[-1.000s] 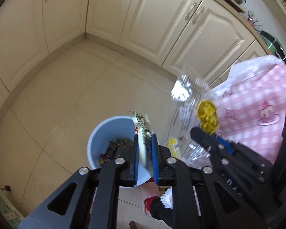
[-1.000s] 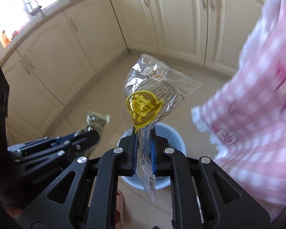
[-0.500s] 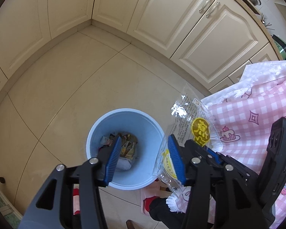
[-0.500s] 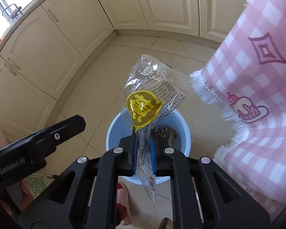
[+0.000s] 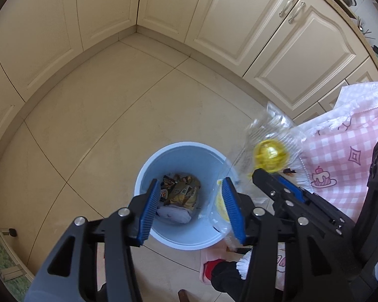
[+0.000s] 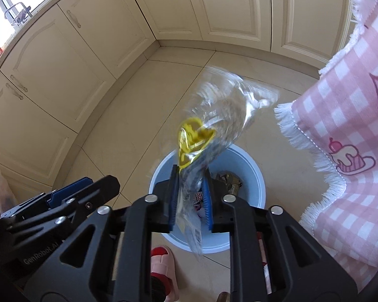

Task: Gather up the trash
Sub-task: 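Carry both items over the blue bin and open both tools to drop them, then move both open tools back over the table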

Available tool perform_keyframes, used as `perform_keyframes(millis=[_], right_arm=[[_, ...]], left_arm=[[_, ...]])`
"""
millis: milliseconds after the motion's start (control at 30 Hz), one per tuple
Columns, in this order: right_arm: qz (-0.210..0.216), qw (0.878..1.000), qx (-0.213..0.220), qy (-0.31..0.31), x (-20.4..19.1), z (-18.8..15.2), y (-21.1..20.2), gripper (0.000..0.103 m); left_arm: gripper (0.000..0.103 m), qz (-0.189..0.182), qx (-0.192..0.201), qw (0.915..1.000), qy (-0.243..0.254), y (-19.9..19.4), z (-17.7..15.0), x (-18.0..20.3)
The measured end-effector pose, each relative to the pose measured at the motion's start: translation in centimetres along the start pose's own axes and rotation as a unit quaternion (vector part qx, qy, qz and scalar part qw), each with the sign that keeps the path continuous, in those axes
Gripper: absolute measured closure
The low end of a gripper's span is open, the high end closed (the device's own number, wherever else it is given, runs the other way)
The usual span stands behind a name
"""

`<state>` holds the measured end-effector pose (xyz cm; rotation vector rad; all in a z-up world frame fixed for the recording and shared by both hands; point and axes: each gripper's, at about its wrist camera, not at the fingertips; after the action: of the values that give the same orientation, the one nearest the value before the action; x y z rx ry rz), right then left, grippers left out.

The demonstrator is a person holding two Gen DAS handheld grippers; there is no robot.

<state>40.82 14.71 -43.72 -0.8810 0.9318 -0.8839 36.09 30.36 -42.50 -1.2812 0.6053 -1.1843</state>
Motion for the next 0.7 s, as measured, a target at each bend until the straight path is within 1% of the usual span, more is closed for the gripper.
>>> perform_keyframes(millis=[33, 67, 300, 433, 533, 600, 633, 700], right_arm=[[-0.001, 1.0, 0.001, 0.0, -0.1, -0.1, -0.1, 0.077], [-0.002, 1.0, 0.002, 0.0, -0.1, -0.1, -0.1, 0.076], [-0.01, 1.0, 0.006, -0.005, -0.6, 0.0, -1.3, 0.076], [-0.026, 0.999, 0.019, -0.027, -1.7, -0.5, -3.5, 0.076], [-0.05, 0.996, 0.043, -0.067, -3.2, -1.1, -6.8, 0.076], [-0.062, 0.992, 0.065, -0.088, -3.9, -1.6, -9.4, 0.076], [-0.07, 0.99, 0.077, -0.095, -4.1, -2.0, -10.9, 0.075], [-0.074, 0.987, 0.104, -0.101, -4.5, -2.6, -14.4, 0.069]], left_arm=[[0.053, 0.0, 0.002, 1.0, -0.002, -0.1, 0.0, -0.1], [0.053, 0.0, 0.002, 1.0, -0.003, -0.1, 0.1, -0.2], [0.053, -0.002, 0.004, 1.0, -0.008, -0.5, -0.2, -0.5], [0.053, 0.008, 0.009, 0.9999, -0.003, -1.5, -1.0, -0.6], [0.053, 0.007, 0.023, 0.9997, -0.003, -3.7, -1.9, -0.4], [0.053, 0.015, 0.052, 0.9985, 0.006, -6.4, -2.4, 0.4], [0.053, 0.017, 0.067, 0.9975, 0.013, -7.8, -2.6, 1.0], [0.053, 0.003, 0.099, 0.9948, 0.027, -11.4, -3.4, 2.5]])
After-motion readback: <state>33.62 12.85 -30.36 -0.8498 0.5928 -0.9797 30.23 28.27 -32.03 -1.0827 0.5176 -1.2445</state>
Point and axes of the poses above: each gripper's, at about its wrist camera, not at the fingertips, and y roughly the way its jaws point, x to its right, z to its top, and after that the axes turned 8 degrees about -x, right-handed
